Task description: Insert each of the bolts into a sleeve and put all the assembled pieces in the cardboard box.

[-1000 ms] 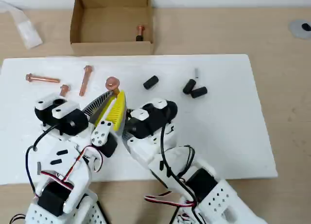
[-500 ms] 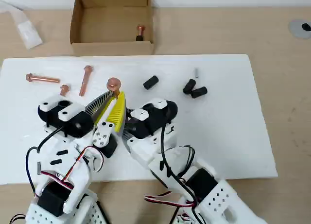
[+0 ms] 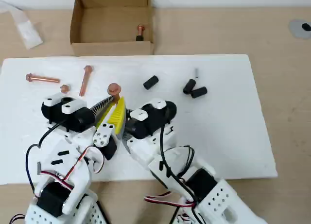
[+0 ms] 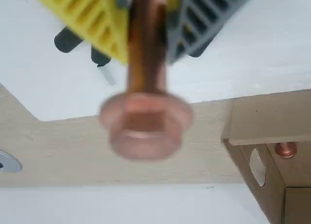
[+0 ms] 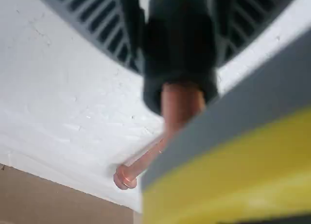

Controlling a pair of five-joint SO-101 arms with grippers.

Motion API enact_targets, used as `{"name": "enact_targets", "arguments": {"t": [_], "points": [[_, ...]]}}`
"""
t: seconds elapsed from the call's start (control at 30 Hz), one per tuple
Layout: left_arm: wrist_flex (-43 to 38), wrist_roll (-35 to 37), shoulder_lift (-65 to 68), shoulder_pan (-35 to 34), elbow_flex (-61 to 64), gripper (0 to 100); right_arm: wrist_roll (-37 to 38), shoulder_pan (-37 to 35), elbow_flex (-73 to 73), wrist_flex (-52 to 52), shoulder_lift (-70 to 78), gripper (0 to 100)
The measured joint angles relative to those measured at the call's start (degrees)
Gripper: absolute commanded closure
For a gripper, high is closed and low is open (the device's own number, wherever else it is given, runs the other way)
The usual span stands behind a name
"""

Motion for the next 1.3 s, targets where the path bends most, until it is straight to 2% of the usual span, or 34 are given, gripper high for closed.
{"name": "enact_targets", "arguments": {"t": [0.27,0.37,0.57,0.8,0.93,1.13,1.3], "points": [[0.00,0.00,0.00,0.00,0.00,99,0.00,0.00,0.00,0.00,0.00,98.8],[0.09,0.00,0.00,0.00,0.00,96,0.00,0.00,0.00,0.00,0.00,98.8],[5.89,0.26,0.09,2.81,0.00,95,0.00,0.26,0.09,0.00,-0.09,98.9],[6.68,0.26,-0.09,3.08,-0.09,95,0.00,0.26,0.09,0.09,-0.18,98.9],[6.68,0.26,-0.09,3.08,-0.26,89,0.00,0.26,0.09,0.09,-0.18,98.9],[14.77,3.16,-0.35,3.16,-4.92,83,0.00,0.18,0.18,0.09,-0.18,98.9],[19.96,6.51,-0.26,-2.37,-8.09,82,0.00,0.09,0.18,0.09,-0.18,98.9]]}}
